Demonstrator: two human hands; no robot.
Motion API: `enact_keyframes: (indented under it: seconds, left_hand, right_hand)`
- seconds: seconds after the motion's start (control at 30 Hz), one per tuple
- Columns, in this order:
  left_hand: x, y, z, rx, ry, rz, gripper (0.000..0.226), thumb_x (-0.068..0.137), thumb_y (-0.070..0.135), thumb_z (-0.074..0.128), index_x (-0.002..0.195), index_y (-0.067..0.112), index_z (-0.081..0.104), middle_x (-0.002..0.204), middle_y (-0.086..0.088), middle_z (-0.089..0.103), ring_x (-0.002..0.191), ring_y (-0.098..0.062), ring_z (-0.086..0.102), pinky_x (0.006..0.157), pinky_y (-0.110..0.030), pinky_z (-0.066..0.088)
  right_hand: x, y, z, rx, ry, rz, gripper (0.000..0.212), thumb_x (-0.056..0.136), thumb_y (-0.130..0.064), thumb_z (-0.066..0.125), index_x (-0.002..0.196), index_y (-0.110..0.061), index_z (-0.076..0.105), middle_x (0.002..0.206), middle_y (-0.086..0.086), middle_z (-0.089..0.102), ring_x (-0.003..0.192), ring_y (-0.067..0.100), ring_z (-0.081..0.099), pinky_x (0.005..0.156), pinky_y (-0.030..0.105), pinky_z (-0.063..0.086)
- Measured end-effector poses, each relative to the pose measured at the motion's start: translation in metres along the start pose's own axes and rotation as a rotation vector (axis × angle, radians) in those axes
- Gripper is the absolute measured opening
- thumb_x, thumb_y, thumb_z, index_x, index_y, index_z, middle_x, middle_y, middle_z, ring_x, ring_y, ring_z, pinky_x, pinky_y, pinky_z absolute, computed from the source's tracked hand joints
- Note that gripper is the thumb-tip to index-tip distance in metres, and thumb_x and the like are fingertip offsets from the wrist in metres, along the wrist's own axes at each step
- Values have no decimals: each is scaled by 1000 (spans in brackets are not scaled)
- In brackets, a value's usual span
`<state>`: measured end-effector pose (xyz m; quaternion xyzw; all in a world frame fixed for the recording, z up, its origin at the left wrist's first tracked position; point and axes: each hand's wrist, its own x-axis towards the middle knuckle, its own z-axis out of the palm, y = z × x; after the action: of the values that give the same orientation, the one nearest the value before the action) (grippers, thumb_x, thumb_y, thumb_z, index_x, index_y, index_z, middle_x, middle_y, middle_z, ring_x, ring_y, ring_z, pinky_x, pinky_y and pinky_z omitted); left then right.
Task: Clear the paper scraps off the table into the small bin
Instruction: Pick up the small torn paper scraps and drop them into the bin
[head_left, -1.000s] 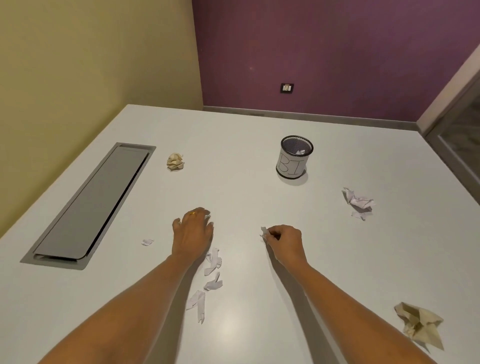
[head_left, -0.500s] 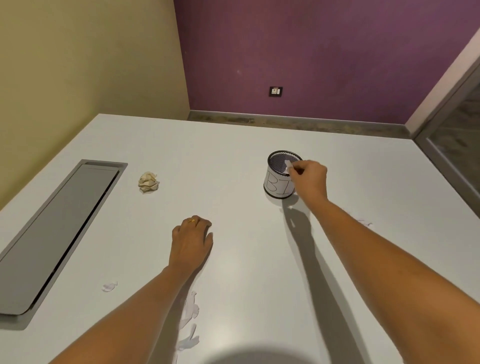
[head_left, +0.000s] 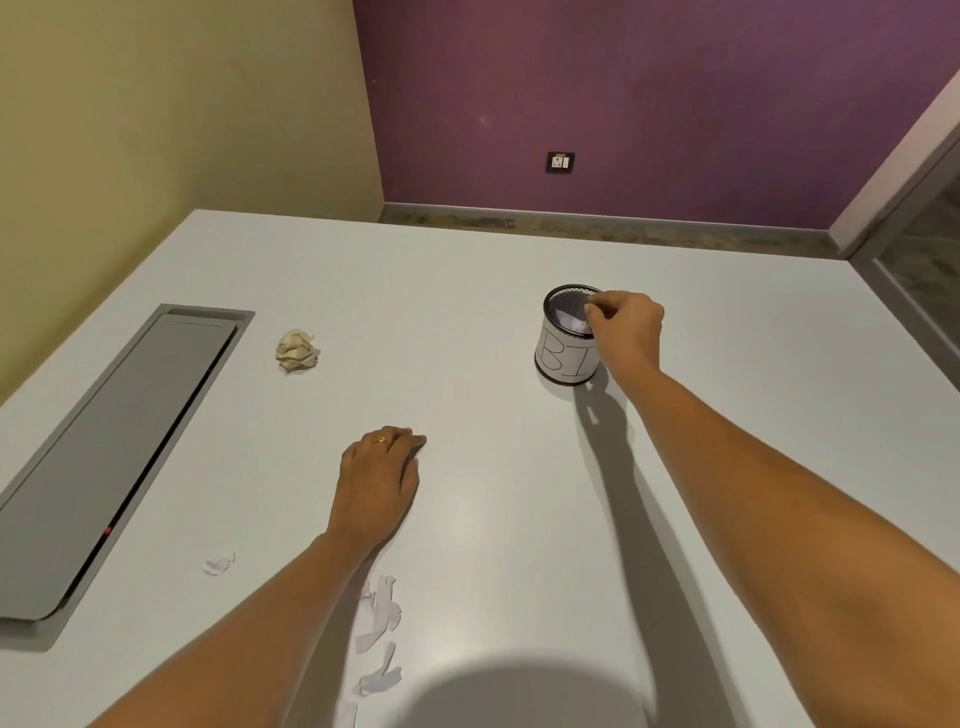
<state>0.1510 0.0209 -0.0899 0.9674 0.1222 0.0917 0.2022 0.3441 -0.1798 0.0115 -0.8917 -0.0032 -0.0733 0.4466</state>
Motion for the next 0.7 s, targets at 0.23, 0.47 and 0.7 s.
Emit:
enact_keyframes:
  seconds: [0.23,0.47,0.7]
  left_hand:
    - [-6,-13,-17,-97,-109,8,31,92,8,45,117,11,62,132,-4,57,123,-22,50,104,-33,35]
    - [-32,-31,-32,-19,-57,-25,35,88,16,42,115,9,64,128,-11,60,121,-25,53,104,-40,39]
    - [-51,-50,-37,47,-22,-136,46,87,24,33,122,9,58,134,-13,54,127,-30,46,106,-46,34]
  right_hand:
    - [-57,0,13,213,-9,1,17,85,-3,57,94,-2,71,87,18,71,68,3,63,72,11,48]
    - [-161,16,54,255,-383,46,12,82,0,61,88,-2,72,78,11,67,70,17,57,69,19,47]
    - [-232,20,67,52,-791,-140,25,76,-24,73,98,-12,70,95,5,68,76,10,57,76,21,46]
